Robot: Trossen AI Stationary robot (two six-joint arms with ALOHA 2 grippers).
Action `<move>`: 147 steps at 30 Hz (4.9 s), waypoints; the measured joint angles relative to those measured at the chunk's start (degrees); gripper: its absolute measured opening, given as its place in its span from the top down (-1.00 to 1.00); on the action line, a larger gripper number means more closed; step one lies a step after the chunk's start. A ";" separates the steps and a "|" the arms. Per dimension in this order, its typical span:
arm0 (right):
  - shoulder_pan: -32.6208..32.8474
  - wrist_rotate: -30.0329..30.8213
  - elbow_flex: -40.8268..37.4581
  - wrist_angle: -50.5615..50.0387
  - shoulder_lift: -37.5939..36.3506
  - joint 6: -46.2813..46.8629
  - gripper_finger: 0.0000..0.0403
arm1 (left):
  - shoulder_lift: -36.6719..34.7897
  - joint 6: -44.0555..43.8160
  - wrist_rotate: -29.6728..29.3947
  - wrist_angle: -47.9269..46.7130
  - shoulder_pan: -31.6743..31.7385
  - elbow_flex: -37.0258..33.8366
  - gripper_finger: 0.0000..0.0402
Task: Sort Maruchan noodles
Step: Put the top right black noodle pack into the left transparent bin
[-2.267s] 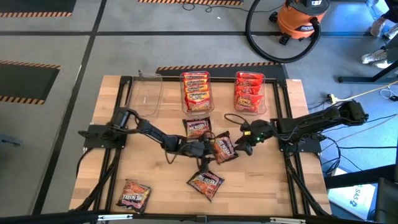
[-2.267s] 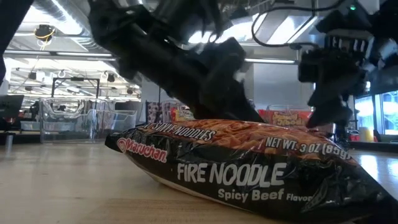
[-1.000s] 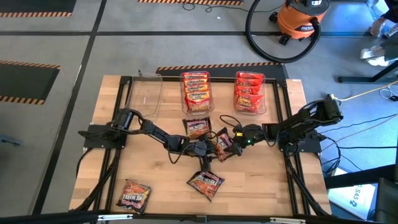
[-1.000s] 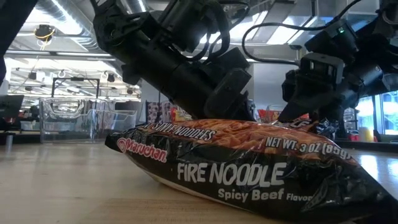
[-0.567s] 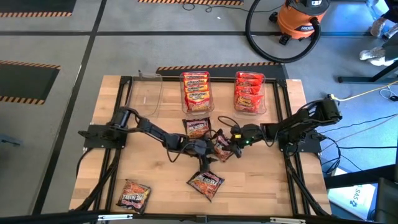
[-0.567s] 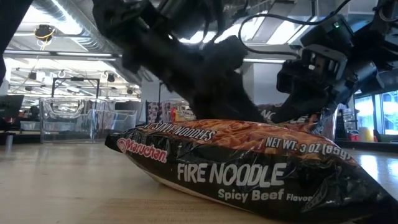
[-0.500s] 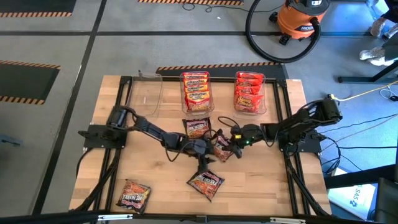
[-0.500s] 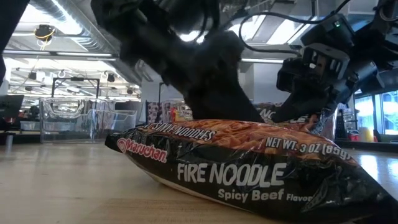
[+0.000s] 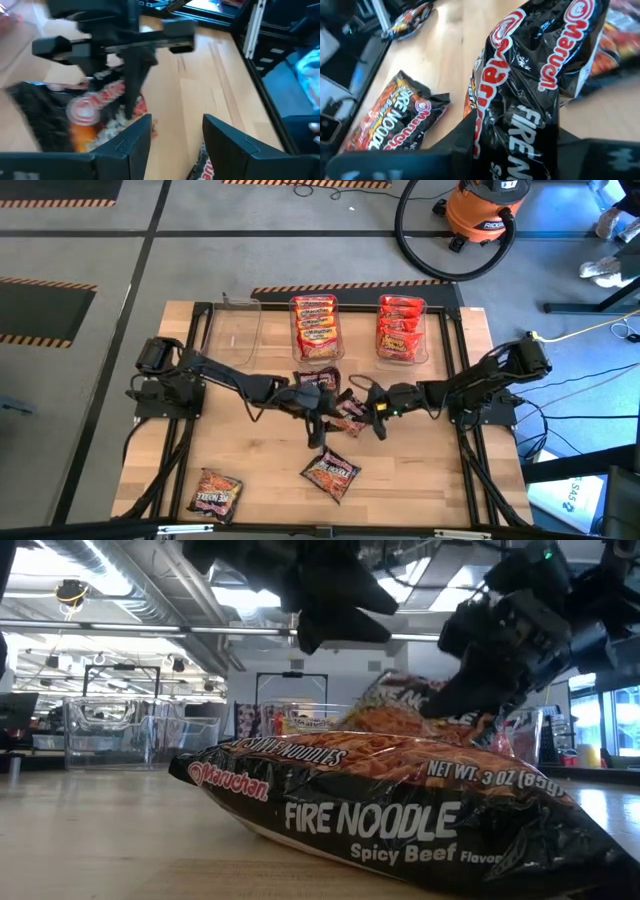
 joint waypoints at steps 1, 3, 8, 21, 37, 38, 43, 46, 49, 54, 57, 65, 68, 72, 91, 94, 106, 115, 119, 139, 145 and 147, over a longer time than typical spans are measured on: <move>0.88 0.97 0.62 -0.63 0.00 -1.54 0.55 | -0.42 0.00 0.62 -0.50 0.52 -0.02 0.13; 2.40 3.27 1.59 -1.26 0.00 -4.22 0.55 | -1.07 0.15 0.31 -0.12 0.97 -0.02 0.12; 5.53 8.51 3.70 -1.15 0.00 -9.62 0.49 | -1.23 2.15 -1.81 3.48 0.96 -0.02 0.12; 7.00 11.81 4.78 -2.72 0.55 -14.20 0.50 | -0.66 4.76 0.17 -5.92 3.81 9.62 -0.27; 6.96 10.97 4.82 -2.29 0.55 -14.18 0.50 | 16.49 9.87 7.86 -43.20 7.80 41.04 -0.26; 6.96 10.94 4.82 -2.22 0.55 -14.18 0.50 | 17.15 10.28 8.11 -45.21 7.80 42.36 -0.26; 6.96 10.91 4.82 -2.33 0.55 -14.14 0.50 | 21.46 10.68 9.21 -48.49 7.65 43.74 -0.26; 6.94 10.91 4.82 -2.38 0.55 -14.03 0.50 | 22.63 10.53 10.13 -48.98 7.58 43.78 -0.26; 6.93 10.91 4.80 -2.87 0.55 -14.03 0.50 | 24.01 10.54 10.04 -50.48 7.19 43.78 -0.26; 6.93 10.89 4.80 -2.76 0.55 -14.01 0.50 | 24.13 10.76 9.56 -51.55 7.23 43.80 -0.20; 6.93 10.55 4.80 -2.49 0.55 -14.01 0.50 | 24.13 10.85 9.62 -52.15 7.40 43.80 -0.08; 6.93 10.36 4.76 -2.32 0.63 -10.15 0.45 | 24.10 12.18 8.49 -51.95 6.97 43.80 0.37; 6.93 10.00 4.76 -2.25 0.49 -9.83 0.29 | 23.96 11.99 8.08 -51.95 6.71 43.80 0.45; 6.78 6.27 4.69 -4.46 -2.64 -8.49 0.04 | 22.91 11.56 5.62 -53.89 5.95 43.81 0.47; 6.87 7.77 4.78 -20.13 -22.81 -12.80 -0.21 | 10.46 10.52 -9.86 -69.92 0.89 38.80 0.48; 6.87 9.43 4.79 -21.11 -22.26 -12.71 -0.21 | 5.85 9.34 -10.03 -66.05 0.76 32.14 0.48; 5.95 22.53 4.81 -12.46 -18.71 -13.36 -0.24 | -19.33 5.90 -13.27 -33.78 -1.23 -0.83 0.48; -1.78 18.61 9.26 -3.64 -7.13 -13.33 -0.64 | -31.37 12.34 -17.08 -10.42 1.75 -20.38 0.48; -5.62 14.79 15.32 -3.51 -0.33 -17.11 -0.75 | -33.47 16.40 -17.06 -1.14 5.96 -25.79 0.48; -11.91 1.34 26.51 3.73 9.99 -25.25 -0.21 | -33.31 17.28 -7.63 14.27 12.73 -27.91 0.48; -11.95 1.34 26.48 4.79 9.99 -25.61 0.25 | -33.34 14.42 -7.75 14.95 12.69 -27.89 0.47; -11.93 1.38 26.48 4.79 9.99 -26.47 0.36 | -33.31 13.39 -7.81 14.88 12.69 -27.89 0.45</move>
